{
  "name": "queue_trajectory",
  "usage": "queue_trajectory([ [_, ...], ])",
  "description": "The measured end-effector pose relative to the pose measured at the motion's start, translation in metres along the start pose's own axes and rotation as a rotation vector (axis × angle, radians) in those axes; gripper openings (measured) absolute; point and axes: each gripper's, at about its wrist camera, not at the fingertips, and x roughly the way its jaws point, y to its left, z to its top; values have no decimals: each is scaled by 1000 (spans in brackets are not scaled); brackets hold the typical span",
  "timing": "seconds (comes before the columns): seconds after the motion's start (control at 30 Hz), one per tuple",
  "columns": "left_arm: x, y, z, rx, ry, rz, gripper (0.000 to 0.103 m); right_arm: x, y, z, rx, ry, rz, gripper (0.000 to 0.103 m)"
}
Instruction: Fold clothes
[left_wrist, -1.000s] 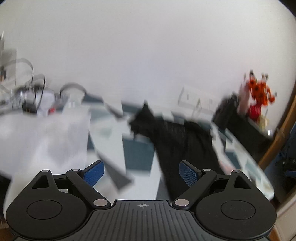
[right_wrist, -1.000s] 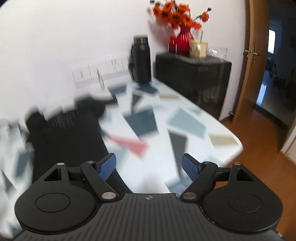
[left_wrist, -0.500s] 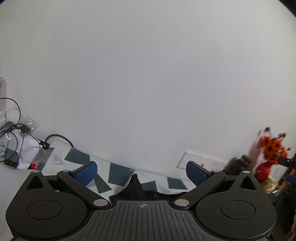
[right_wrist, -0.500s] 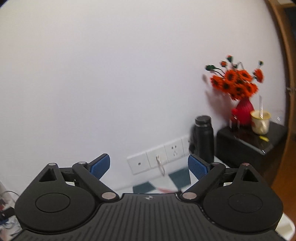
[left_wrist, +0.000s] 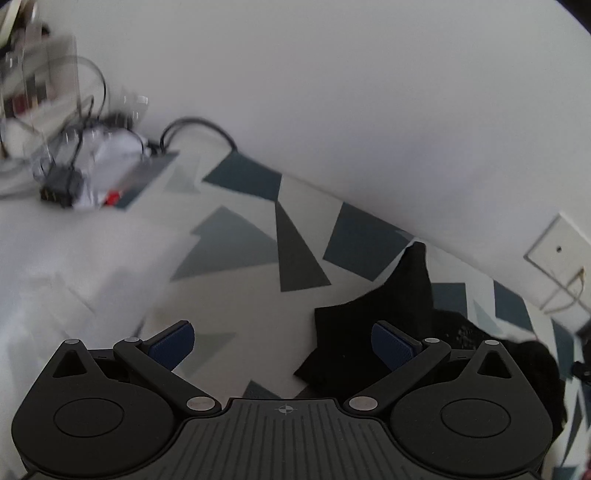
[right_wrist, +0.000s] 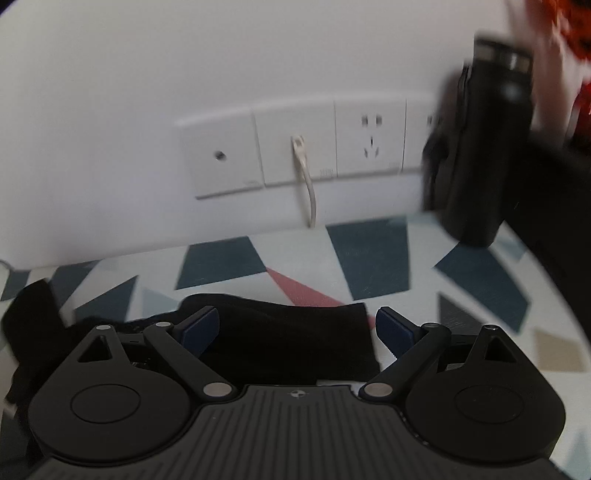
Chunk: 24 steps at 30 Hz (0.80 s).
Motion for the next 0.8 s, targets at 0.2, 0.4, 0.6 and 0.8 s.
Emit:
queue_trajectory([
  [0.2, 25, -31, 12, 70, -54, -65, 102, 40, 3, -5, 16, 23, -1, 94],
  [0.4, 47, -56, 16, 163, -89, -128, 101, 43, 11, -20, 23, 43, -5, 64],
  [0.6, 69, -36, 22, 6, -37, -212, 6, 21, 13, -19, -26, -24, -34, 5],
  [0.8, 26, 6, 44, -10, -177, -228, 6, -21, -56, 7, 249, -166, -210, 1],
])
